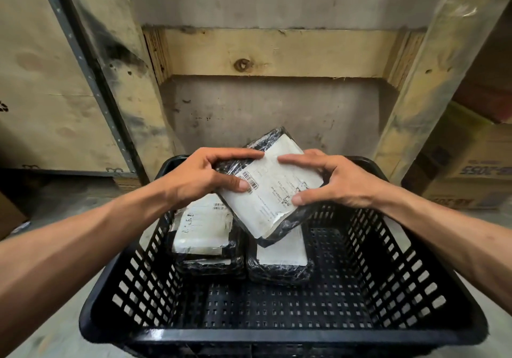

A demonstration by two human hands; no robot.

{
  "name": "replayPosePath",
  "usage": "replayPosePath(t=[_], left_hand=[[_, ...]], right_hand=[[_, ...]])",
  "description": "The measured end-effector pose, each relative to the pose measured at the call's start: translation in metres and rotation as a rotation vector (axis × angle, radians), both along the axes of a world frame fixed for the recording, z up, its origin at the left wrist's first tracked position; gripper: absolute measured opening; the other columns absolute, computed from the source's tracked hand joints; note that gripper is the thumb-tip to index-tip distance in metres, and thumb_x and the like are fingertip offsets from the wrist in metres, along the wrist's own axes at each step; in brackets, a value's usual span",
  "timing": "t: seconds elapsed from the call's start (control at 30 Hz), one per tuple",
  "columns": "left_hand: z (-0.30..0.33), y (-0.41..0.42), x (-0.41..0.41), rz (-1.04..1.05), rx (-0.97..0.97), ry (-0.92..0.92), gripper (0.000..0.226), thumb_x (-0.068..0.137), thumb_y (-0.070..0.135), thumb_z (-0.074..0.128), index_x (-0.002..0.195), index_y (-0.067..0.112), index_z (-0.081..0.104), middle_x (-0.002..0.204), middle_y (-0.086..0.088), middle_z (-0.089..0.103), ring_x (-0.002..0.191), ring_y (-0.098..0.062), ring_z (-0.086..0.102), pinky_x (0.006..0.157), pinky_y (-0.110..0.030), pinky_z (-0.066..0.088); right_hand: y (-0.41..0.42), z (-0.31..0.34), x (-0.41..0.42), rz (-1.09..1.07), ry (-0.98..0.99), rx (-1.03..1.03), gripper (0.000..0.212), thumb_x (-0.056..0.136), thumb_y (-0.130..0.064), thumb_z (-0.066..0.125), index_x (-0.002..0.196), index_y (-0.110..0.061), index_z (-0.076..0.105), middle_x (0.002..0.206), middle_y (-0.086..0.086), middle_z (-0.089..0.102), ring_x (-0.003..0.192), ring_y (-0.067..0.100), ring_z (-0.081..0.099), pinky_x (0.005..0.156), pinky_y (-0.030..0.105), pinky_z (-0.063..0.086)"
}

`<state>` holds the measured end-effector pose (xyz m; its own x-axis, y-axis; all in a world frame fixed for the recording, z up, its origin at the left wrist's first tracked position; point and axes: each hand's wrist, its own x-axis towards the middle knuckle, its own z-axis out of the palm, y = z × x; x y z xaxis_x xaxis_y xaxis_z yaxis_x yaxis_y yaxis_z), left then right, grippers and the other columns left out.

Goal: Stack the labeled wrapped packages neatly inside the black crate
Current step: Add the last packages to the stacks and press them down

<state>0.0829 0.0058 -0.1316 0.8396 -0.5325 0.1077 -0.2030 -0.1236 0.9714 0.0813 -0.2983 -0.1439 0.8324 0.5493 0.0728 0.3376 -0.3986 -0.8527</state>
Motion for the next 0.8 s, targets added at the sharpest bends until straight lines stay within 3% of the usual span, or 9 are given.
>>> replayPosePath(t=[0.13,0.2,0.27,0.33,0.4,0.47,0.6,0.73,0.8], left_hand=[[-0.004,-0.003,0.001,-0.037,0.083,-0.020,0.059,0.071,0.011,0.089,0.123,0.034,0.075,0.128,0.012,0.071,0.116,-0.012,0.069,0.087,-0.018,0.055],[-0.010,-0.005,0.000,0.061,0.078,-0.090,0.079,0.069,0.015,0.091,0.136,0.046,0.062,0.138,0.016,0.064,0.127,-0.006,0.060,0.098,-0.021,0.051],[-0.017,-0.009,-0.003,0.234,0.026,-0.085,0.102,0.070,0.026,0.093,0.147,0.063,0.035,0.144,0.016,0.054,0.126,-0.001,0.055,0.103,-0.031,0.046],[-0.029,-0.013,-0.008,0.281,-0.054,-0.033,0.112,0.071,0.034,0.092,0.149,0.067,0.018,0.140,0.022,0.049,0.115,0.007,0.059,0.096,-0.024,0.050],[-0.043,-0.020,-0.014,0.205,-0.099,-0.010,0.114,0.073,0.033,0.092,0.151,0.064,0.015,0.137,0.029,0.055,0.115,0.012,0.061,0.086,-0.015,0.054],[-0.051,-0.029,-0.018,0.153,-0.142,-0.014,0.107,0.077,0.029,0.091,0.150,0.064,0.021,0.137,0.037,0.055,0.121,0.012,0.057,0.087,-0.015,0.055],[-0.043,-0.035,-0.014,0.171,-0.218,0.027,0.071,0.081,0.018,0.083,0.139,0.050,0.058,0.145,0.016,0.058,0.126,-0.014,0.063,0.098,-0.032,0.055],[-0.034,-0.022,-0.008,0.124,-0.144,0.039,0.057,0.078,0.011,0.079,0.127,0.040,0.072,0.126,0.015,0.072,0.106,-0.009,0.068,0.087,-0.024,0.055],[-0.030,-0.016,-0.007,0.075,-0.087,0.038,0.056,0.078,0.010,0.079,0.126,0.037,0.073,0.127,0.014,0.072,0.107,-0.008,0.069,0.086,-0.023,0.055]], right_hand=[[0.002,-0.006,-0.004,0.007,0.003,-0.012,0.047,0.069,-0.039,0.095,0.111,-0.048,0.078,0.110,-0.032,0.061,0.098,-0.011,0.061,0.082,0.010,0.051],[0.003,-0.012,-0.008,-0.069,-0.028,0.078,0.030,0.069,-0.034,0.094,0.093,-0.044,0.080,0.101,-0.031,0.066,0.087,-0.012,0.062,0.073,0.007,0.049],[0.005,-0.020,-0.013,-0.143,-0.058,0.176,0.023,0.068,-0.036,0.092,0.087,-0.042,0.079,0.099,-0.026,0.071,0.087,-0.009,0.065,0.074,0.010,0.050],[0.010,-0.031,-0.017,-0.216,-0.025,0.351,0.023,0.068,-0.034,0.090,0.087,-0.039,0.078,0.098,-0.020,0.076,0.088,-0.002,0.071,0.073,0.017,0.056],[0.015,-0.037,-0.020,-0.307,0.000,0.517,0.026,0.068,-0.031,0.091,0.091,-0.034,0.079,0.103,-0.015,0.079,0.091,0.007,0.075,0.071,0.024,0.061],[0.020,-0.038,-0.021,-0.355,0.018,0.625,0.035,0.069,-0.033,0.091,0.102,-0.035,0.080,0.112,-0.013,0.079,0.099,0.011,0.076,0.076,0.028,0.063],[0.014,-0.033,-0.024,-0.299,-0.003,0.568,0.059,0.071,-0.036,0.094,0.125,-0.046,0.073,0.124,-0.026,0.071,0.116,0.006,0.070,0.089,0.028,0.061],[-0.007,-0.011,-0.018,-0.282,-0.068,0.451,0.049,0.063,-0.040,0.092,0.111,-0.042,0.077,0.121,-0.010,0.075,0.109,0.015,0.072,0.087,0.027,0.061],[-0.015,-0.005,-0.018,-0.233,-0.094,0.343,0.044,0.061,-0.039,0.093,0.103,-0.039,0.078,0.117,-0.006,0.075,0.104,0.015,0.072,0.087,0.027,0.060]])
